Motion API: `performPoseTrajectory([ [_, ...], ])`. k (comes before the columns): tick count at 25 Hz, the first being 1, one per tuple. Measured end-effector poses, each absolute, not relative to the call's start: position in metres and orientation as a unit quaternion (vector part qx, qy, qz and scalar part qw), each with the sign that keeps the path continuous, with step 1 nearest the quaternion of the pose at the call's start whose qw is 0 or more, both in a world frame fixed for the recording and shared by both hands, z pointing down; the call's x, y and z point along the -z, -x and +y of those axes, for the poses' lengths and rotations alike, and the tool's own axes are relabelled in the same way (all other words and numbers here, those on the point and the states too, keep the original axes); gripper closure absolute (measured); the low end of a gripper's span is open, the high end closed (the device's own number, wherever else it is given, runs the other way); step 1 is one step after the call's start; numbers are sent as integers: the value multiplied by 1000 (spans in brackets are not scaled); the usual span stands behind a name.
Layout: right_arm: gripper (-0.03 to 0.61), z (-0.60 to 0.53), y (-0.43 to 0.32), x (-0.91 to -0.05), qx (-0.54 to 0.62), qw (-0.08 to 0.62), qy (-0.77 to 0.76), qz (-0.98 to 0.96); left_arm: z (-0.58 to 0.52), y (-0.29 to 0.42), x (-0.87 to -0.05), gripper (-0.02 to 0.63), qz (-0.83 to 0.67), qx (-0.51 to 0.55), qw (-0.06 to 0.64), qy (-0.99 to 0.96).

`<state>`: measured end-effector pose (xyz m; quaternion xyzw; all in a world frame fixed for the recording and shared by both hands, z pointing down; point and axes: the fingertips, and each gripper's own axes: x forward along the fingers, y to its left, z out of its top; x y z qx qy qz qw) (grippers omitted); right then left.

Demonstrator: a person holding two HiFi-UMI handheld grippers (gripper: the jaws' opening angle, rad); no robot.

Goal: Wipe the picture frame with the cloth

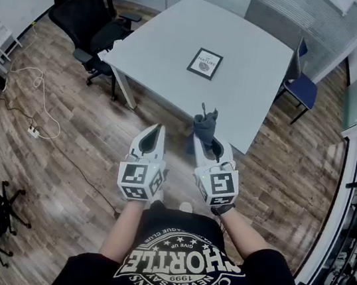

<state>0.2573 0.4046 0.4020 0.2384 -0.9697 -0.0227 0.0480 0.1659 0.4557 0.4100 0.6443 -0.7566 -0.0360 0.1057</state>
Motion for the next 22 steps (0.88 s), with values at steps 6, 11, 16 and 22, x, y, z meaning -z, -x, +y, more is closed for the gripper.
performPoseTrajectory([
  [6, 495, 406, -213, -404, 18, 48, -240, -969, 457, -121, -408, 611, -755, 40, 105, -646],
  [11, 495, 415, -175, -405, 21, 50, -241, -969, 462, -90, -407, 611, -748, 42, 104, -655],
  [16, 495, 431, -144, -413, 29, 55, -235, -970, 469, -64, -414, 612, -743, 46, 105, -659],
  [22, 495, 422, -117, -427, 21, 71, -244, -967, 452, -45, -426, 611, -724, 39, 118, -679],
])
